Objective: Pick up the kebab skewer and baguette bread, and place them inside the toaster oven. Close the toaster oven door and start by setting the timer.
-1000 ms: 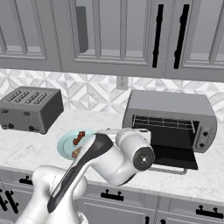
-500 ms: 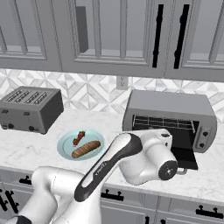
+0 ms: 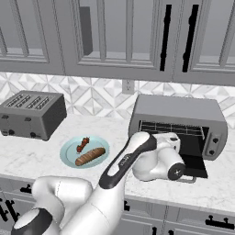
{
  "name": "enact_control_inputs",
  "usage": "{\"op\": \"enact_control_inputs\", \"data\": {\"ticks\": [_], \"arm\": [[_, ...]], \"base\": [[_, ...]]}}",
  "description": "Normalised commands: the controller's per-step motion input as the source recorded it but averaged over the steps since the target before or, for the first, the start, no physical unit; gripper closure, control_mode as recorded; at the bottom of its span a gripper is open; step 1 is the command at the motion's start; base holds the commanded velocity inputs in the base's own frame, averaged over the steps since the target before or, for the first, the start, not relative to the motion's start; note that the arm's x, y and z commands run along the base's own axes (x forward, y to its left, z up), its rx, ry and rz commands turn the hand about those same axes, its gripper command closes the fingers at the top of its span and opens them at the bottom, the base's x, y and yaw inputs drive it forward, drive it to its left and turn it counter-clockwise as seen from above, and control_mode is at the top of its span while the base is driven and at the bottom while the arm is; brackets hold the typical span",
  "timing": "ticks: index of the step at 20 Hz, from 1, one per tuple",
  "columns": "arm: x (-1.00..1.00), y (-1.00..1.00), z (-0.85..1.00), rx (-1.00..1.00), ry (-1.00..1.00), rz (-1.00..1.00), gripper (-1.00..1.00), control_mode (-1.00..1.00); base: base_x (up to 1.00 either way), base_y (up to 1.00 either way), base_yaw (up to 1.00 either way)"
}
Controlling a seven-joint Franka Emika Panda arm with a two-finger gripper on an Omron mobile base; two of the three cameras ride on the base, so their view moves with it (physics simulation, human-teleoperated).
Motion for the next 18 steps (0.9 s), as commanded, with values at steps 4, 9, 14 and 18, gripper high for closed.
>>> {"op": "enact_control_inputs", "data": {"ticks": [4,9,14,18], "arm": [[0.61,-0.28,-0.21,0.01,0.0,0.0,-1.0,-1.0],[0.43,-0.37,-0.17,0.0,0.0,0.0,-1.0,-1.0],[0.32,-0.43,-0.2,0.0,0.0,0.0,-1.0,-1.0],[0.19,-0.21,-0.27,0.0,-0.01,0.0,-1.0,-1.0]], "base": [[0.0,0.0,0.0],[0.0,0.0,0.0],[0.0,0.0,0.0],[0.0,0.0,0.0]]}}
